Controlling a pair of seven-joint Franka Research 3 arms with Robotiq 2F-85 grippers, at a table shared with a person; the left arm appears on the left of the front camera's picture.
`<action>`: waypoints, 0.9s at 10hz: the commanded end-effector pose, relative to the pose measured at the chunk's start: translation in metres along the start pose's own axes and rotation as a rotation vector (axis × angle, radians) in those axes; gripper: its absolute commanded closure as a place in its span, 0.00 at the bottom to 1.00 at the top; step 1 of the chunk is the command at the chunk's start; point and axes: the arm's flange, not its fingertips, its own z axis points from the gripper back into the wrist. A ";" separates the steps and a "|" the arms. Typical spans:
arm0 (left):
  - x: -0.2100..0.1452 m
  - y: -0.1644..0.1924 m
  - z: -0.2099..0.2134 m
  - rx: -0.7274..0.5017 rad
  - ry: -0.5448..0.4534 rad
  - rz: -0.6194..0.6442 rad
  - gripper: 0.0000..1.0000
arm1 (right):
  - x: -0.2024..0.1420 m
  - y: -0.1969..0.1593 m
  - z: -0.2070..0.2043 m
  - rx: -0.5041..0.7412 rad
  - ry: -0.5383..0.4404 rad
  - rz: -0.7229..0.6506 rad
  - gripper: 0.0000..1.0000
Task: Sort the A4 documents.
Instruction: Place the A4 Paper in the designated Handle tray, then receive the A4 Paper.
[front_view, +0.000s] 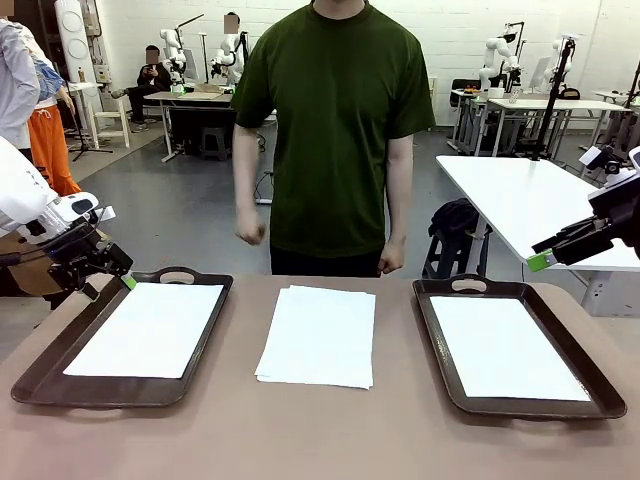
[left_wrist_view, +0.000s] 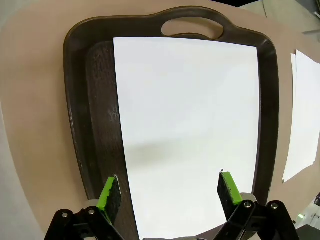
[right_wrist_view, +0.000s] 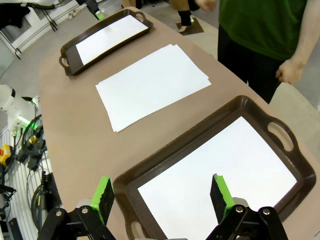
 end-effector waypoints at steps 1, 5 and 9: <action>0.000 0.002 0.000 0.014 -0.001 -0.009 0.00 | -0.001 0.000 -0.002 -0.010 0.000 0.005 0.00; 0.000 0.002 0.000 0.014 -0.001 -0.009 0.00 | -0.001 0.000 -0.002 -0.010 0.000 0.005 0.00; 0.007 -0.064 0.006 0.039 -0.039 -0.218 0.00 | -0.001 0.000 -0.002 -0.010 0.000 0.005 0.00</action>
